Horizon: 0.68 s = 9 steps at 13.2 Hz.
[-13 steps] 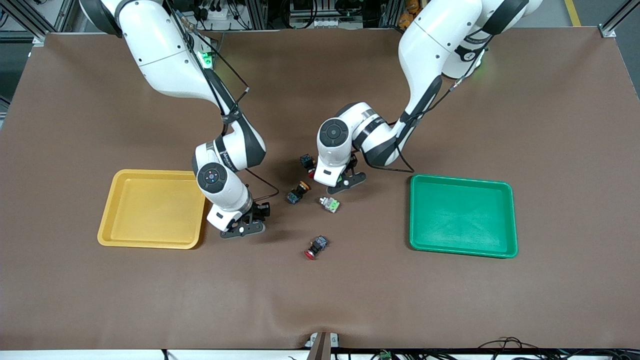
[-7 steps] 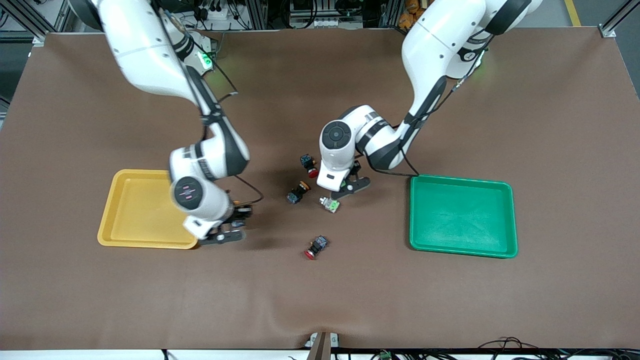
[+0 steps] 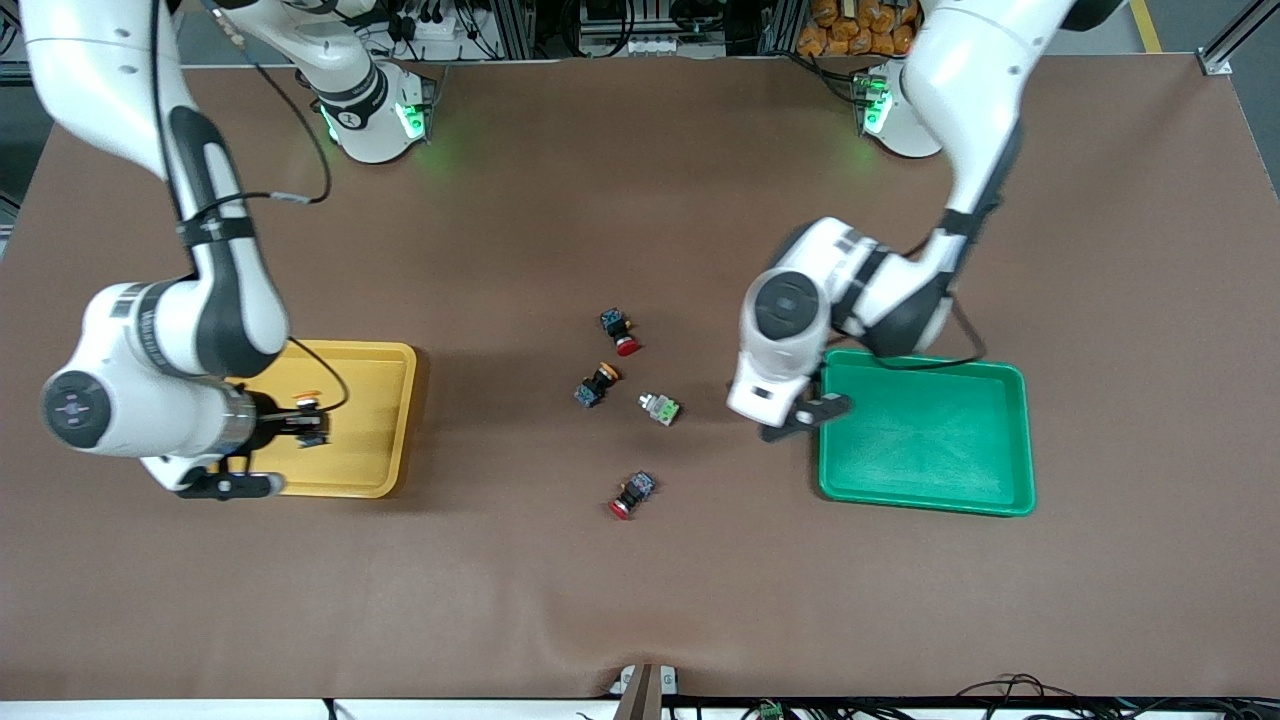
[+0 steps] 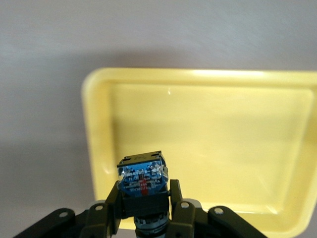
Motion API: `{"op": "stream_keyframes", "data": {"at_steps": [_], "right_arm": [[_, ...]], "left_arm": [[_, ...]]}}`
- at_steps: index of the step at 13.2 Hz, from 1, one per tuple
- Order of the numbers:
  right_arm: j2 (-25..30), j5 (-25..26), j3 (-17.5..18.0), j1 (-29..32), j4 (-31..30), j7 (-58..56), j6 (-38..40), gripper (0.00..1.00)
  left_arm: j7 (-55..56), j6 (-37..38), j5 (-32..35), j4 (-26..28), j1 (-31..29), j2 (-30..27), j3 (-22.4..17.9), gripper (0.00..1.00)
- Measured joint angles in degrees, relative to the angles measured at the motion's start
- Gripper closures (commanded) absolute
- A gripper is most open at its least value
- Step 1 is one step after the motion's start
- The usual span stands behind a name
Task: Place green and yellow buttons in trays
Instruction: 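Place the green button in the green tray while the right gripper drops blue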
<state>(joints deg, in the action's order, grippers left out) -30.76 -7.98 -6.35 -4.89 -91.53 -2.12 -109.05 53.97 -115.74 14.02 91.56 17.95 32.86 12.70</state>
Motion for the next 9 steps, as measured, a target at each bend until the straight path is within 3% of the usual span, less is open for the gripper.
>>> {"op": "stream_keyframes", "data": {"at_steps": [3,4,5,6,7,8,9], "right_arm": [[-1.05,-0.01,0.04,2.61,-3.86,0.00,-3.11,1.00],[-1.42,-0.01,0.05,2.83,-5.54,-0.01,-5.53,0.96],[-1.74,-0.01,0.07,2.90,-7.54,-0.01,-8.73,0.85],[-2.09,-0.01,0.07,3.10,-9.44,-0.29,-11.78,0.39],[-2.50,-0.01,0.07,3.50,-10.67,-1.09,-13.55,0.00],[-2.83,-0.01,0.07,4.00,-11.25,-1.98,-14.24,0.00],[-2.89,-0.01,0.07,4.42,-11.38,-2.48,-14.30,0.00]], "left_arm": [[-8.29,0.06,0.01,2.92,-7.96,-1.35,-0.04,1.00],[-10.21,0.06,0.01,4.04,-9.88,-1.56,-0.04,1.00],[-11.45,-0.02,0.01,5.17,-11.39,-1.65,-0.03,1.00],[-12.19,-0.42,0.21,6.32,-12.52,-1.66,-0.02,1.00],[-12.33,-1.65,0.70,7.58,-13.25,-1.67,0.00,1.00],[-12.33,-4.02,0.97,9.23,-13.75,-1.67,0.05,0.98],[-12.33,-6.81,1.04,11.02,-14.06,-1.66,0.07,0.77]]}}
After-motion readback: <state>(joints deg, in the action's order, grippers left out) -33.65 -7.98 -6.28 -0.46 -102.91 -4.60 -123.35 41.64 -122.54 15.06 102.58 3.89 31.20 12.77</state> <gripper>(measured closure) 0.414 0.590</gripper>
